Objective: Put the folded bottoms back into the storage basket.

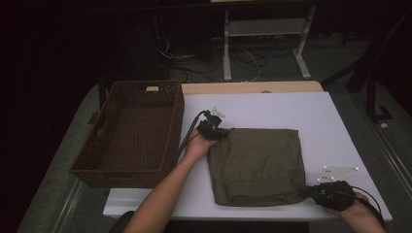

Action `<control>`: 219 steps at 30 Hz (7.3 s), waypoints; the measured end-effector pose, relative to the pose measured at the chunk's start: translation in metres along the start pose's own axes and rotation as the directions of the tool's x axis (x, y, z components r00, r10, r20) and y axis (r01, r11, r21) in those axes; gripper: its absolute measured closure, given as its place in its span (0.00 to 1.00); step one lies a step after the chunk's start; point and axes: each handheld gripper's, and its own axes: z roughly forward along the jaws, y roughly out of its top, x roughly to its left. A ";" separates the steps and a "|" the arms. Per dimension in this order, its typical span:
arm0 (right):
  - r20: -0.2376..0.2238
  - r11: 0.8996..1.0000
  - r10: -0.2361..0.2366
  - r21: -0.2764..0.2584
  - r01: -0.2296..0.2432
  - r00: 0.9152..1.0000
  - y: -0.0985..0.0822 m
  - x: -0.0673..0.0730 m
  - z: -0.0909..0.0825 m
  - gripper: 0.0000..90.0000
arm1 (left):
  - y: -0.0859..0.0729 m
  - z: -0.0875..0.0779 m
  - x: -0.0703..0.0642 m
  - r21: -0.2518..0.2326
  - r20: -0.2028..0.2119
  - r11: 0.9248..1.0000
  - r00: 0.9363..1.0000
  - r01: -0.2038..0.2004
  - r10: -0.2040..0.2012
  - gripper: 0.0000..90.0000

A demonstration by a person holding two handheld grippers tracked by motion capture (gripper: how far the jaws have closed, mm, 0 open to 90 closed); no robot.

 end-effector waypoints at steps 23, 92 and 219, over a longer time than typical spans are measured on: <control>-0.013 0.987 -0.050 -0.154 0.047 0.999 0.066 -0.016 0.013 0.94 | 0.000 0.000 0.000 0.000 0.001 1.000 1.000 -0.001 0.001 0.92; -0.015 0.951 -0.071 -0.302 0.064 0.997 0.124 -0.025 0.014 0.94 | 0.068 -0.081 -0.095 -0.354 0.332 0.929 0.915 -0.106 0.231 0.93; -0.367 0.928 -0.344 -0.274 0.253 0.864 0.399 0.124 0.202 0.94 | -0.067 -0.328 0.163 -0.274 -0.247 0.948 0.940 0.163 -0.233 0.94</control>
